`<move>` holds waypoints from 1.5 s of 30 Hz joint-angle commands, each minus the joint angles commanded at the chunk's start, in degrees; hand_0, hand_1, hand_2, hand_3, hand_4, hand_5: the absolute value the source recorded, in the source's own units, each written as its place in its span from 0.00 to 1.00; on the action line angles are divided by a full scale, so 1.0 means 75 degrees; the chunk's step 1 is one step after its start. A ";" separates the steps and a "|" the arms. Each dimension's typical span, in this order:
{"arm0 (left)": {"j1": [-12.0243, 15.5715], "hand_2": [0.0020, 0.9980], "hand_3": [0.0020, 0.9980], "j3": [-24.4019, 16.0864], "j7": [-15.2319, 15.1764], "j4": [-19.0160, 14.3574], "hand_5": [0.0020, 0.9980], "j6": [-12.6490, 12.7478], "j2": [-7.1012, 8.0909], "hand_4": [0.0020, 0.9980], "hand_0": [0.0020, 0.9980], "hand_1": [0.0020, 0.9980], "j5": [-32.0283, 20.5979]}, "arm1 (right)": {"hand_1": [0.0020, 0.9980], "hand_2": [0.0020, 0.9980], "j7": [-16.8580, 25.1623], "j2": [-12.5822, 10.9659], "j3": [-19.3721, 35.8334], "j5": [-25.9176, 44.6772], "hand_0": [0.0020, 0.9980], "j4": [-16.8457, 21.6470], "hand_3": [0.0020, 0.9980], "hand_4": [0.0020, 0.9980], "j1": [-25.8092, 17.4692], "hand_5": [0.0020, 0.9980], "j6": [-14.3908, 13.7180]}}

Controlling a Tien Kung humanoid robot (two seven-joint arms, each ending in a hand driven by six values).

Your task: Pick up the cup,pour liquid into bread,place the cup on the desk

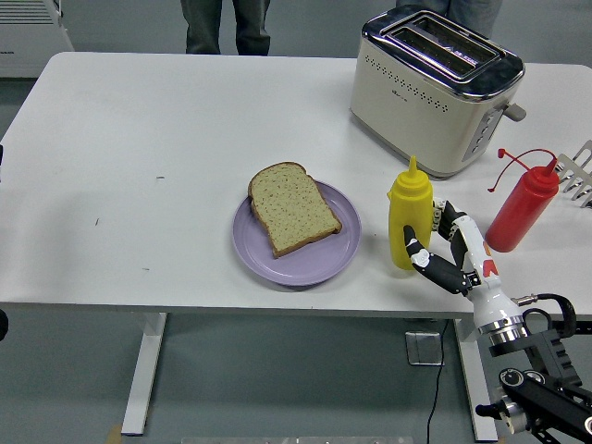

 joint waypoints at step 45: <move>-0.0072 0.86 0.82 -0.0050 0.0003 -0.0015 1.00 0.0010 -0.0009 0.66 0.83 0.82 0.0006 | 0.69 0.74 0.0000 -0.0362 -0.0010 -0.0796 0.72 -0.0132 0.85 0.61 -0.0381 0.10 0.0289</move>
